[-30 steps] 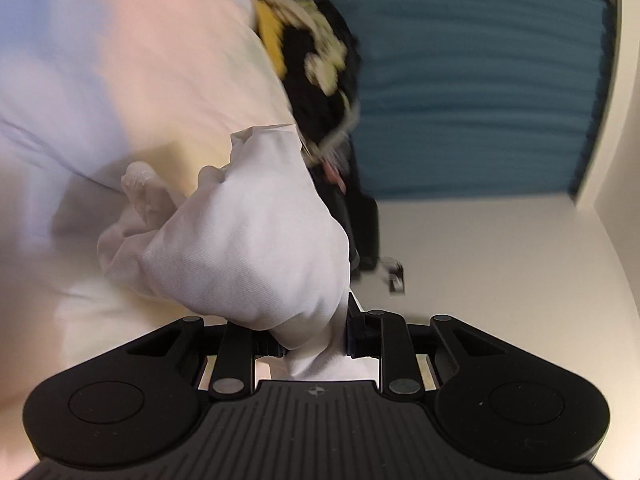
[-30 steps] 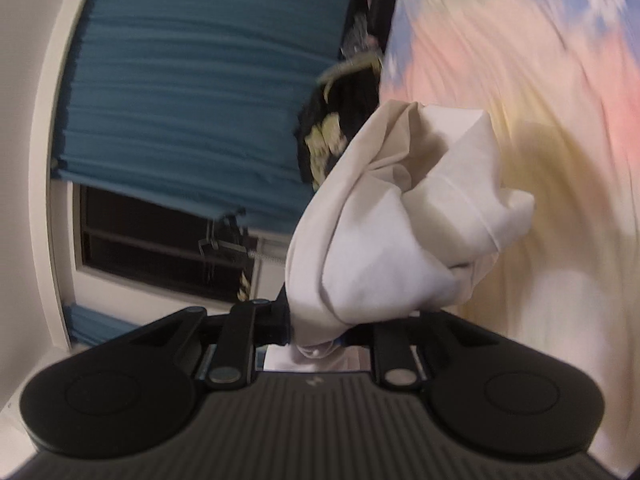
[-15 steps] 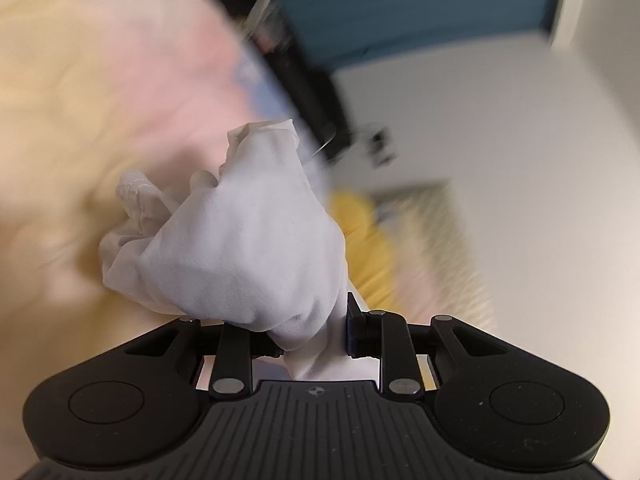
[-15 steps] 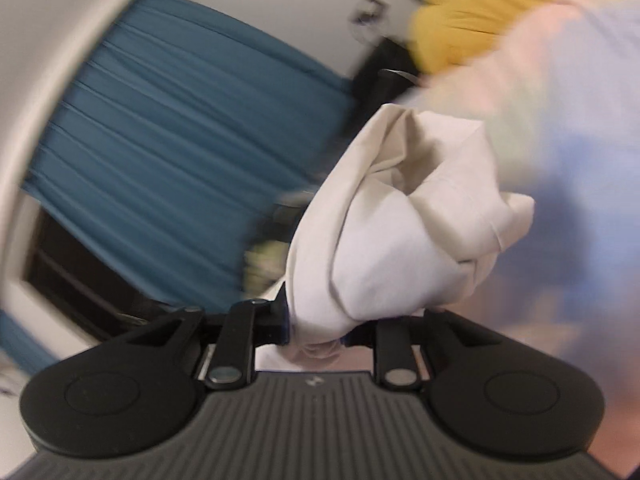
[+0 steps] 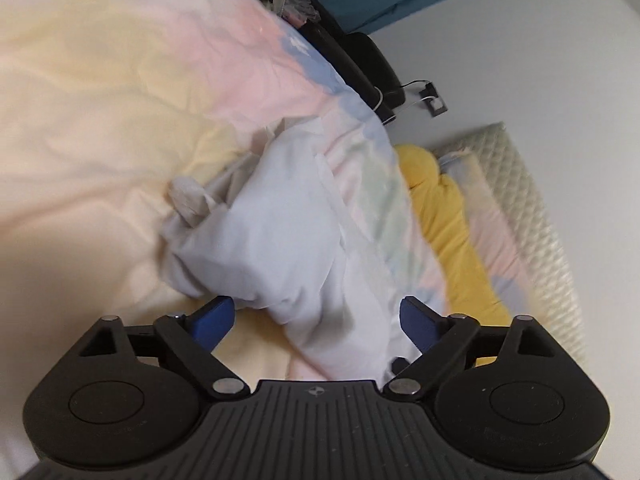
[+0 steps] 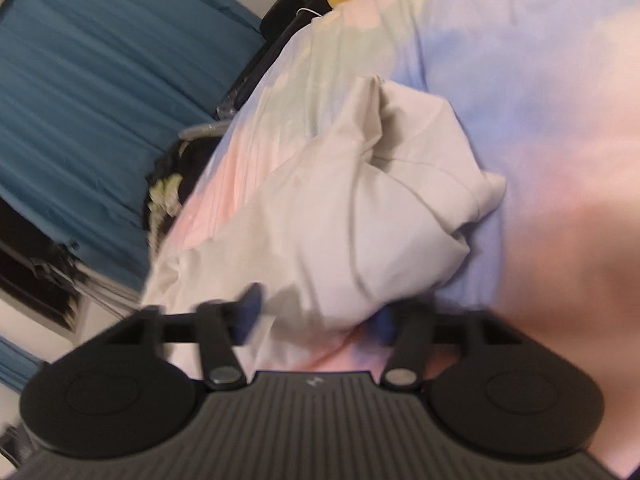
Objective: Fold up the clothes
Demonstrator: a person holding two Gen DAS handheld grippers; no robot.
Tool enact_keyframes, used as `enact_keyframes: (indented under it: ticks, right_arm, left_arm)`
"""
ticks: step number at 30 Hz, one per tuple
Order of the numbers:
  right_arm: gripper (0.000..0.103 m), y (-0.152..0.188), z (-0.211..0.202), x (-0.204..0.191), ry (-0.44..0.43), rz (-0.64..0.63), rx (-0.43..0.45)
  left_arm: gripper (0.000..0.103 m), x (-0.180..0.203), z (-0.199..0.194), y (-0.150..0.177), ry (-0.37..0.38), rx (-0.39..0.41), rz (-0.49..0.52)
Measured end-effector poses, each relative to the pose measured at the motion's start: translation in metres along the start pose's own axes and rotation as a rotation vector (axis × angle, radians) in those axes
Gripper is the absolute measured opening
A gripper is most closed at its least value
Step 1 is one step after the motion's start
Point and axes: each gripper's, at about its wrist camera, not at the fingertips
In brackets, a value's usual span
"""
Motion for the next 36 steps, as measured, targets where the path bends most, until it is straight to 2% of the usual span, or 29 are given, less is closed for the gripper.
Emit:
enact_keyframes:
  ticks: [5,10,17,24,27,31,36]
  right_arm:
    - [0.074,0.013,-0.049,-0.023,0.015,-0.146,0.038]
    - [0.074,0.023,-0.095,-0.071,-0.085,-0.266,0.095]
    - [0.074,0.063,-0.161,-0.161,-0.247,-0.497,0.173]
    - [0.074,0.125,-0.201,-0.224,-0.395,-0.671,0.215]
    - [0.074,0.148,-0.206,-0.237,-0.446,-0.743,0.255]
    - [0.074,0.168,-0.199,-0.236,-0.484,-0.768,0.265]
    - [0.074,0.188,-0.187,-0.228,-0.483,-0.784,0.279]
  left_arm:
    - [0.096,0.045,-0.054,-0.003,-0.128,0.015,0.211]
    - [0.100,0.088,-0.128,0.001,-0.261,0.051,0.399]
    - [0.103,0.108,-0.249,0.022,-0.430,0.190,0.521]
    - [0.103,0.104,-0.336,0.064,-0.585,0.324,0.593]
    - [0.103,0.094,-0.350,0.081,-0.632,0.374,0.610]
    - [0.103,0.081,-0.359,0.100,-0.673,0.452,0.598]
    - [0.103,0.077,-0.355,0.102,-0.695,0.481,0.608]
Point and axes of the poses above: each gripper's, at about its wrist camera, not at the fingertips, and z roughly the way its jaws point, x to its right, y to its underside, and after that the axes turned 12 degrees about y, right-handed
